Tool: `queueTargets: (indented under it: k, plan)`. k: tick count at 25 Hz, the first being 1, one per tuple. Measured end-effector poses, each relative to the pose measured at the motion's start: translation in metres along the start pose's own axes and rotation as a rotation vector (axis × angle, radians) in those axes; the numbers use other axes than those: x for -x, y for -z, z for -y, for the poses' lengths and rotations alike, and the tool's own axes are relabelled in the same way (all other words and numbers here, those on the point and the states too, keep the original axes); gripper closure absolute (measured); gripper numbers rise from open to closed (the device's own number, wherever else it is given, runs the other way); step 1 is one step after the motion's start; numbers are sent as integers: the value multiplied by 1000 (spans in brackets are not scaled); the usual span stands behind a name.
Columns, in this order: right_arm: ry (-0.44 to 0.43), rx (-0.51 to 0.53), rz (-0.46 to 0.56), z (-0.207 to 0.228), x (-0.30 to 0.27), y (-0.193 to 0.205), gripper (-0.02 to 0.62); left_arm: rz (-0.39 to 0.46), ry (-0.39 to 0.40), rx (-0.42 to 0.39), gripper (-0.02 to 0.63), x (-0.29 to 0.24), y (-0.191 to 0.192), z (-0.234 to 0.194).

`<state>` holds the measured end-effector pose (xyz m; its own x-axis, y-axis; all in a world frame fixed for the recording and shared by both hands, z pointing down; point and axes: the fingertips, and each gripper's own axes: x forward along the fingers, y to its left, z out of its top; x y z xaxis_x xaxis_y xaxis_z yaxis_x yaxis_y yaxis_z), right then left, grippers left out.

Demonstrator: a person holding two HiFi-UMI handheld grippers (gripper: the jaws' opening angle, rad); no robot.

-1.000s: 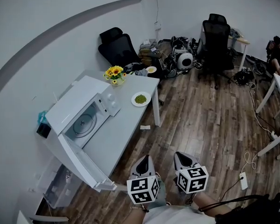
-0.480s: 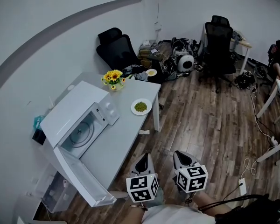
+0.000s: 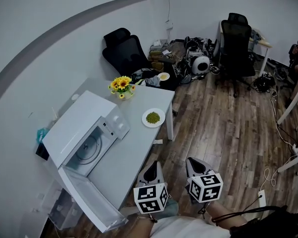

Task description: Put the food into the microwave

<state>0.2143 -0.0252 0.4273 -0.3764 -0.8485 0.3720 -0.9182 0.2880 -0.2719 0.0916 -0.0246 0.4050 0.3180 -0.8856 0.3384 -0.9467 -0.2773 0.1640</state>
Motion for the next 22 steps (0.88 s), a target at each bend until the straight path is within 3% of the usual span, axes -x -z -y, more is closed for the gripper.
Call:
queueTargets:
  k: [8, 22]
  plan:
    - [0, 2, -24, 1, -34, -10, 580, -11, 5, 9, 606, -28, -11, -17]
    - [-35, 29, -35, -10, -106, -40, 580, -1, -55, 47, 604, -74, -35, -72]
